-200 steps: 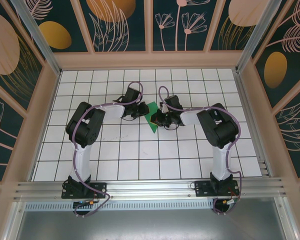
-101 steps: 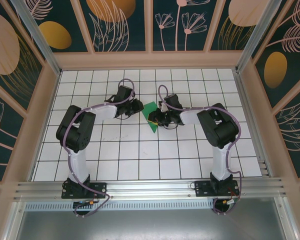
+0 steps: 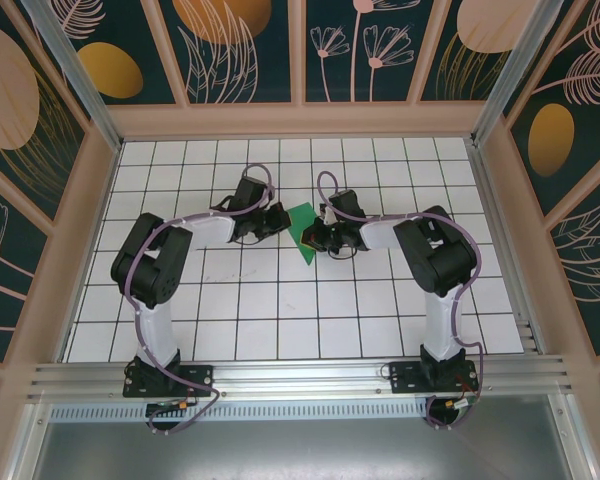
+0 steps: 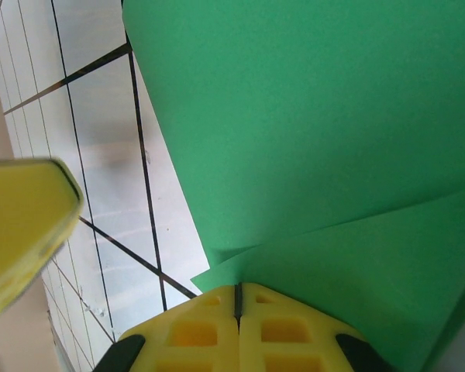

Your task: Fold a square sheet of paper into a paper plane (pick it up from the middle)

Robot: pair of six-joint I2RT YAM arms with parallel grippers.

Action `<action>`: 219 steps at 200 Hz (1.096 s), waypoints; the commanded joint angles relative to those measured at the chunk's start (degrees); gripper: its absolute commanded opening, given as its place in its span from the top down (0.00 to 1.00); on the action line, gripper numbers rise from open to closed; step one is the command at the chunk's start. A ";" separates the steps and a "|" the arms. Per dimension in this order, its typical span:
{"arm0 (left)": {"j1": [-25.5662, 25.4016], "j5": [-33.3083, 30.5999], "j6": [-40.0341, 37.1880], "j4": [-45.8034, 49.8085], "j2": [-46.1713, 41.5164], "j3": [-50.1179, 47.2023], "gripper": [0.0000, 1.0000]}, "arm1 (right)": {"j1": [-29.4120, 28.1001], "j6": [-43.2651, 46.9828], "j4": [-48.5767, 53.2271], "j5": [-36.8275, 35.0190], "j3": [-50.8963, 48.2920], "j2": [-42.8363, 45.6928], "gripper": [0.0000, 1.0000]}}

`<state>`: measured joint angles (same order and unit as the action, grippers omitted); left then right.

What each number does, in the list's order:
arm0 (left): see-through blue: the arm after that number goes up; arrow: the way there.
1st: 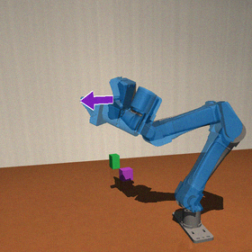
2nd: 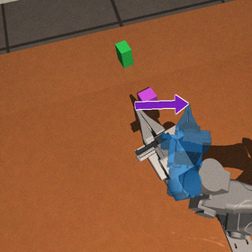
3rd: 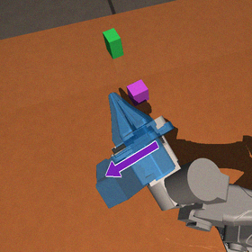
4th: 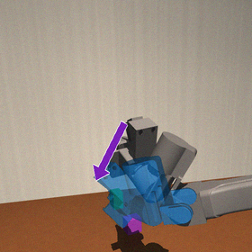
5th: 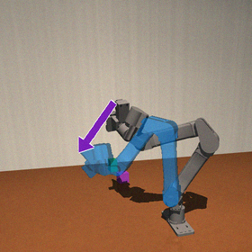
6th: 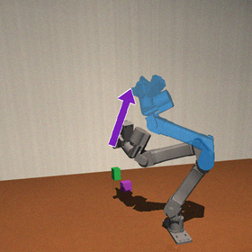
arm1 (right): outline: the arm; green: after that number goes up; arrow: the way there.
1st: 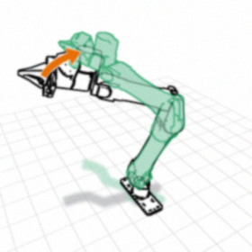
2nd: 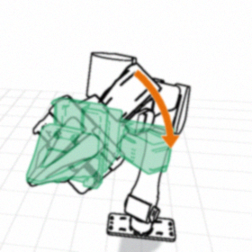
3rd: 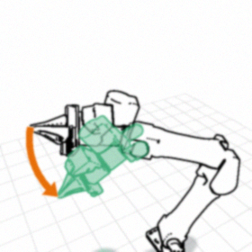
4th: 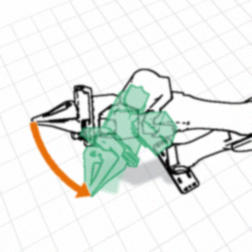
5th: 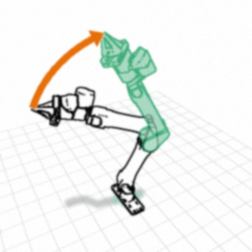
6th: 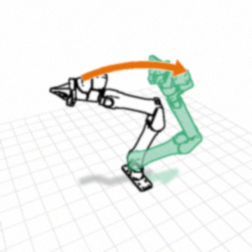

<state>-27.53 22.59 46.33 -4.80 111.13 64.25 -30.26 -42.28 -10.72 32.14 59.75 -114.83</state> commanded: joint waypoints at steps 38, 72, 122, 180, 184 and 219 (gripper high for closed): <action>-2.75 3.40 0.94 -2.96 0.27 -1.99 1.00 | 0.63 0.95 3.24 -2.17 -0.99 -1.81 1.00; -2.86 2.01 0.86 -1.71 1.35 -1.68 1.00 | 0.64 0.74 3.24 -2.26 -0.95 -1.92 1.00; -3.06 0.77 0.70 -0.21 1.63 -2.71 1.00 | 0.69 0.29 3.06 -2.24 -0.95 -2.09 1.00; -3.38 1.66 0.27 -0.15 3.60 -1.61 1.00 | 0.64 0.18 3.11 -2.16 -1.03 -2.26 1.00; -3.41 1.50 0.21 0.02 3.84 -1.44 1.00 | 0.64 0.26 3.12 -2.17 -1.10 -2.25 1.00; -3.44 -0.88 -0.51 2.01 4.79 -0.32 1.00 | 0.64 0.05 2.98 -1.90 -1.30 -2.22 1.00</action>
<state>-30.46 23.81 46.76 -5.67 114.50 62.43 -30.11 -42.33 -10.61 32.18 59.75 -114.85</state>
